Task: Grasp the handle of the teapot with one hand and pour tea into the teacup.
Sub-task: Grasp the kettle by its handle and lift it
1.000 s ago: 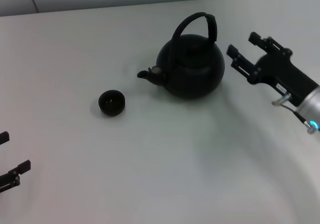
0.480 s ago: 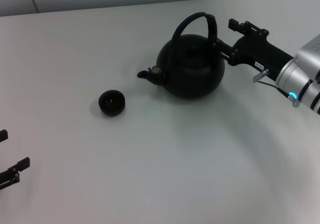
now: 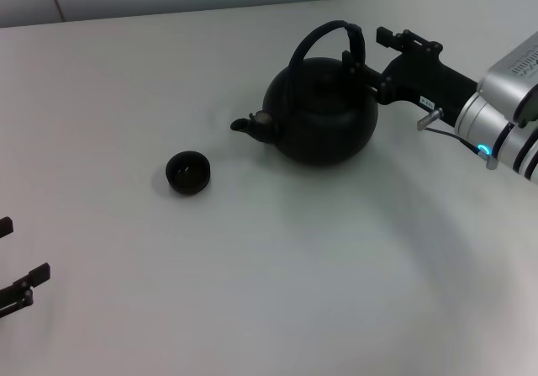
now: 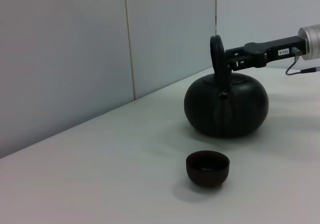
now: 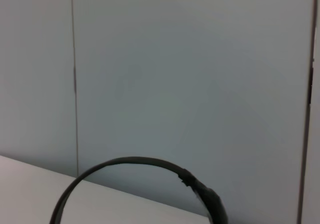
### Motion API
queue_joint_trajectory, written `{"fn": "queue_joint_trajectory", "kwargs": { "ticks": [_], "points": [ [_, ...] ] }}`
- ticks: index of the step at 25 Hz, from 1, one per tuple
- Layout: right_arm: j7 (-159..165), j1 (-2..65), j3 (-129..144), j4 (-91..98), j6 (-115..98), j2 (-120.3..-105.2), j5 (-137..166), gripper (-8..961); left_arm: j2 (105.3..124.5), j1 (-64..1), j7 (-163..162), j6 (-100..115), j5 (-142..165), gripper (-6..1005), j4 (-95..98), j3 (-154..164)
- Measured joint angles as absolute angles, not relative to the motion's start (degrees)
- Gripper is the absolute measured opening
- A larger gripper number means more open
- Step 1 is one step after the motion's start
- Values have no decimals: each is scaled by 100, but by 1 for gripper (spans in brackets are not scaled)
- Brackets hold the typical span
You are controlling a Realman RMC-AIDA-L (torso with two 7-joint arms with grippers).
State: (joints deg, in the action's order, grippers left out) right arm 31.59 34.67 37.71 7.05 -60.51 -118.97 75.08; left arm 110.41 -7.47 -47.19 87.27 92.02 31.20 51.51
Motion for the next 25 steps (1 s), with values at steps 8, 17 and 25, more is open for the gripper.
{"fn": "queue_joint_trajectory", "kwargs": {
  "ticks": [8,17,25],
  "points": [
    [3171,3528,3804,706,-6026,-11900,7515,641,11040,-733,-4719,8730,9201,803,3120,5150],
    [3173,3590,3919,713,-5955,-11900,7533,501,11038,-703,-4719,8769,9193,803,3120,5080],
    [3173,3654,3943,720,-5821,-11900,7517,184,11038,-703,-4719,8779,9196,803,3120,5080]
  ]
}}
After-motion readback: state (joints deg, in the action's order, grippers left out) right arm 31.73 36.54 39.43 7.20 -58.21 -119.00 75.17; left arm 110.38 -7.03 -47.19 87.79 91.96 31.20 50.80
